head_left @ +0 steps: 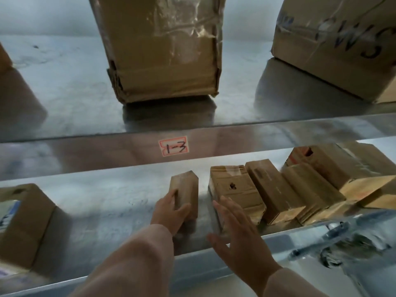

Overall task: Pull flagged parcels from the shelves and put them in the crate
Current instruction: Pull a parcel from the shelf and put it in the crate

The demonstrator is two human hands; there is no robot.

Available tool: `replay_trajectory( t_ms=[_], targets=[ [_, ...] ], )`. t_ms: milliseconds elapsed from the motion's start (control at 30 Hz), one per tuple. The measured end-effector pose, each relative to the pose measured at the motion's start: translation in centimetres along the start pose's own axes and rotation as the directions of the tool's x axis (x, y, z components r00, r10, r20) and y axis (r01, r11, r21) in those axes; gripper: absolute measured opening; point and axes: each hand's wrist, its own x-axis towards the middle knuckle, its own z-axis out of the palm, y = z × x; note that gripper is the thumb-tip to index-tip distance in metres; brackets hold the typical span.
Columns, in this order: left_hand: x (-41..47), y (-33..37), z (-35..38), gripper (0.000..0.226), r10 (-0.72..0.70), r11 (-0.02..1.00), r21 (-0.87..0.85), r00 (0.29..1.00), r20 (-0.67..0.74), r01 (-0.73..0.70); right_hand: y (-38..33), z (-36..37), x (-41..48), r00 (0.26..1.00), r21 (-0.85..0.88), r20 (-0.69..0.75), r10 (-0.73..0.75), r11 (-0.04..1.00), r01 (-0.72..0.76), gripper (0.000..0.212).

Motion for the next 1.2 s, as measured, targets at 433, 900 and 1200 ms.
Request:
replay_trajectory(
  t_ms=[433,900,1200],
  targets=[
    [-6.2,-3.4,-6.3,0.039,-0.174,0.432,-0.843,0.947,0.270,0.320,-6.8,6.7,5.0,0.927,0.621,0.372,0.054,0.727,-0.292,0.057],
    [-4.6,-9.8,-10.8,0.033,-0.344,0.922,-0.242,0.926,-0.155,0.302,-7.9,5.7,4.1,0.986,0.326,0.116,0.120,0.933,-0.152,0.055],
    [-4.5,-6.1,-10.5,0.064,-0.114,0.981,0.108,0.925,-0.361,0.163,-0.1,-0.5,3.2,0.924,0.080,-0.218,0.316,0.949,-0.305,0.059]
  ],
)
